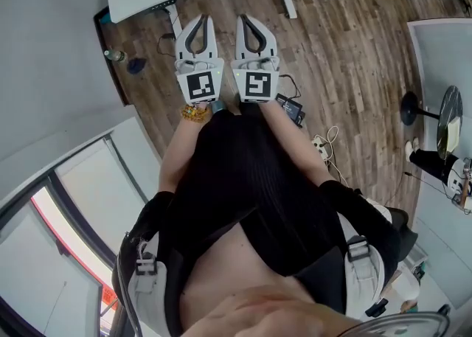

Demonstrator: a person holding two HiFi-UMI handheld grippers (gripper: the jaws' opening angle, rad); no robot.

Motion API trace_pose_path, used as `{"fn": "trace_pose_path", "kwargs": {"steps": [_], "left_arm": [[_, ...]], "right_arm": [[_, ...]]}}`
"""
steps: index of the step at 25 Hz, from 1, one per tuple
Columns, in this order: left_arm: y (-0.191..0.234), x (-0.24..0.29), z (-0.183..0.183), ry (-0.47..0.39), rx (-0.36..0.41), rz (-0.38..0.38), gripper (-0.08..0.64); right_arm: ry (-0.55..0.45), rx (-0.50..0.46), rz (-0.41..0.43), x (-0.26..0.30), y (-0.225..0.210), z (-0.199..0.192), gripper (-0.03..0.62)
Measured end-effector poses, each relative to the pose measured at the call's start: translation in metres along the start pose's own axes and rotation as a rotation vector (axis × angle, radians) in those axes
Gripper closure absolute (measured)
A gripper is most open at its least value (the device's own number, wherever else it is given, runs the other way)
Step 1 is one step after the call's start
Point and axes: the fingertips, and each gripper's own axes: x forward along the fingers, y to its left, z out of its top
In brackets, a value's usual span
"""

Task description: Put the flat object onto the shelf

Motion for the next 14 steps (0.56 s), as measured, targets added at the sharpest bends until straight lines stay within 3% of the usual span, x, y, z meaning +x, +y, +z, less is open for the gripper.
{"fn": "trace_pose_path", "kwargs": {"steps": [14], "left_arm": [[0.008, 0.037, -0.014, 0.019, -0.026, -0.045, 0.537]], "right_arm": [[0.039, 0.001, -0.026, 0.031, -0.01, -0.016, 0.566]]}}
